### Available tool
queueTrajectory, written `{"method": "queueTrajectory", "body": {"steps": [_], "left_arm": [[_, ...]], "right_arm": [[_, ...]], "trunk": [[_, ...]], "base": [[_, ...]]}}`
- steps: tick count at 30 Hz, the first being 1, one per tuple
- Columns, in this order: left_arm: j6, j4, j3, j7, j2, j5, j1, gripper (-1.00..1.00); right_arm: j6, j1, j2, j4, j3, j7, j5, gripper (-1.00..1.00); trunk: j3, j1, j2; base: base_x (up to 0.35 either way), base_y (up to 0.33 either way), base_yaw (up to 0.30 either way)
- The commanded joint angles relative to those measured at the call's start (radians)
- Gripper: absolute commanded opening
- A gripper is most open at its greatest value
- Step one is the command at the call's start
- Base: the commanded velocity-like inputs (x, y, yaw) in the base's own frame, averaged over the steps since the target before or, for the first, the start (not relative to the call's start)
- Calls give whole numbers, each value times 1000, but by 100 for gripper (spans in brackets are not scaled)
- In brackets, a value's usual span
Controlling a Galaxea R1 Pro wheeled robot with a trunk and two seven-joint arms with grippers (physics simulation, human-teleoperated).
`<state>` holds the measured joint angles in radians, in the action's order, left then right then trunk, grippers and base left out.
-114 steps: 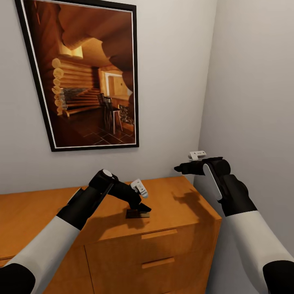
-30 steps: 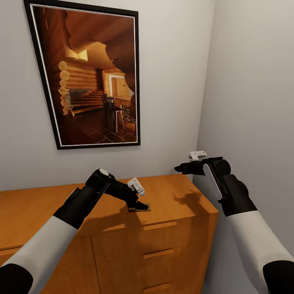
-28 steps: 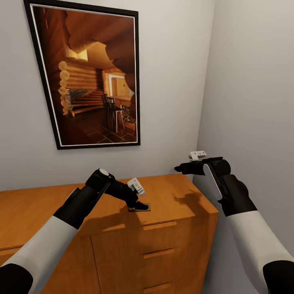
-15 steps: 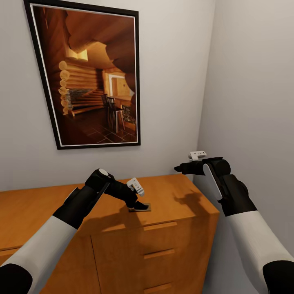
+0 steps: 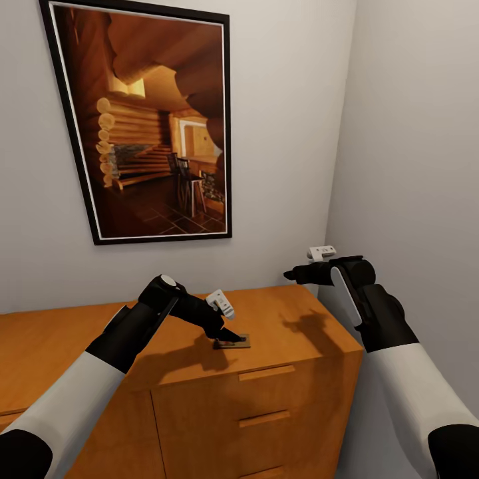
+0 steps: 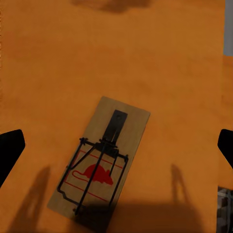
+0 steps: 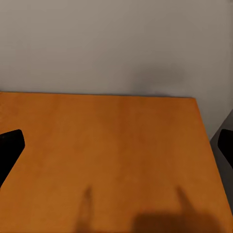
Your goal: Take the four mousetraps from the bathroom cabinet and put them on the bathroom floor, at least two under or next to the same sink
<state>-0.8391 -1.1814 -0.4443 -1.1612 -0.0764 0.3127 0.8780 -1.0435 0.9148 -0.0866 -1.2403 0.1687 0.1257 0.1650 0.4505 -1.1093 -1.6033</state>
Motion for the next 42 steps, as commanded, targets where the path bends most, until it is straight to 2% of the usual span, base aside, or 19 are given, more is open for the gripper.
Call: {"method": "queueTrajectory", "body": {"steps": [1, 16, 20, 28, 42], "left_arm": [[-7, -1, -1, -8, 0, 8, 1, 100], [-8, 25, 1, 5, 2, 6, 1, 100], [-8, 79, 11, 28, 5, 5, 1, 100], [1, 135, 28, 65, 11, 6, 1, 100], [13, 148, 33, 77, 11, 7, 1, 100]], "right_arm": [[-4, 1, -1, -1, 2, -1, 4, 100], [-4, 1, -1, 3, 2, -2, 5, 100], [-4, 1, -1, 6, 2, -3, 5, 100], [-4, 1, -1, 11, 2, -4, 5, 100], [-4, 1, -2, 14, 2, -2, 7, 100]], "trunk": [[1, 0, -1], [1, 0, -1], [1, 0, -1], [1, 0, -1], [1, 0, -1]], "base": [[7, 6, 0], [2, 2, 0], [0, 0, 0], [0, 0, 0], [0, 0, 0]]}}
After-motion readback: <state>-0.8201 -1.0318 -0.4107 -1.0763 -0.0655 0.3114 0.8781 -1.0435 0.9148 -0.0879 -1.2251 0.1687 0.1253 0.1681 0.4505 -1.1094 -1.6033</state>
